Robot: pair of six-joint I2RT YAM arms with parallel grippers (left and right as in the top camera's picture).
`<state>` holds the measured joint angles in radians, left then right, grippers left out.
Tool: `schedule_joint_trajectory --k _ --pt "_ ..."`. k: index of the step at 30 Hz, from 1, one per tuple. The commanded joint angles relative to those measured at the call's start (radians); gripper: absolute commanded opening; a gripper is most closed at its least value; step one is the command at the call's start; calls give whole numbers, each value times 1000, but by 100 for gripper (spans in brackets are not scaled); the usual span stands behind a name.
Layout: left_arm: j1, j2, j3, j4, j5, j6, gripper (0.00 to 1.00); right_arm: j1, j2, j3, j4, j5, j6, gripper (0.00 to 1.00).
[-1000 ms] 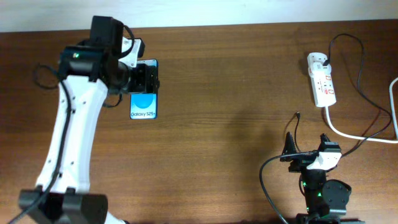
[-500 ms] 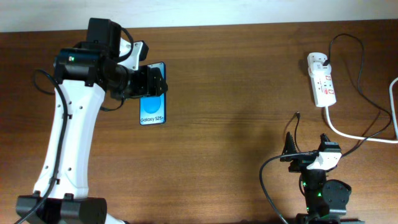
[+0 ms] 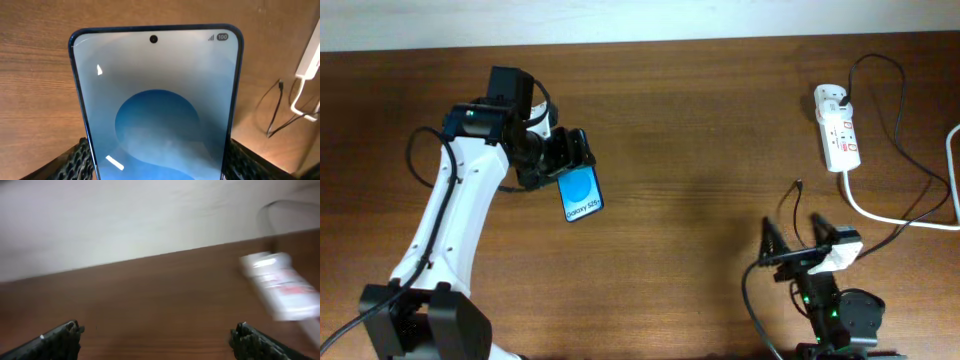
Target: Plug charger to phone and switch on socket
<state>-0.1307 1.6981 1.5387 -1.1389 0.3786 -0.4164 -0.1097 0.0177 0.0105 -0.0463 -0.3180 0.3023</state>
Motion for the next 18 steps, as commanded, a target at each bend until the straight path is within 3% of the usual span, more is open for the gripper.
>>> schedule_joint_trajectory --k 1,4,7,11,15,18 --pt "0 -10 0 33 22 -141 44 5 -5 -5 -3 -488 393 98" --pt "-1 -10 0 49 22 -211 44 5 -5 -5 -3 -735 613 98" --pt "-1 -10 0 51 22 -258 44 5 -5 -5 0 -765 819 98" --pt "-1 -10 0 62 22 -280 44 5 -5 -5 187 -761 792 98" --pt "-19 -10 0 92 23 -303 45 5 26 12 200 -718 771 98" --pt "-22 -10 0 100 23 -303 44 5 143 25 200 -689 703 99"
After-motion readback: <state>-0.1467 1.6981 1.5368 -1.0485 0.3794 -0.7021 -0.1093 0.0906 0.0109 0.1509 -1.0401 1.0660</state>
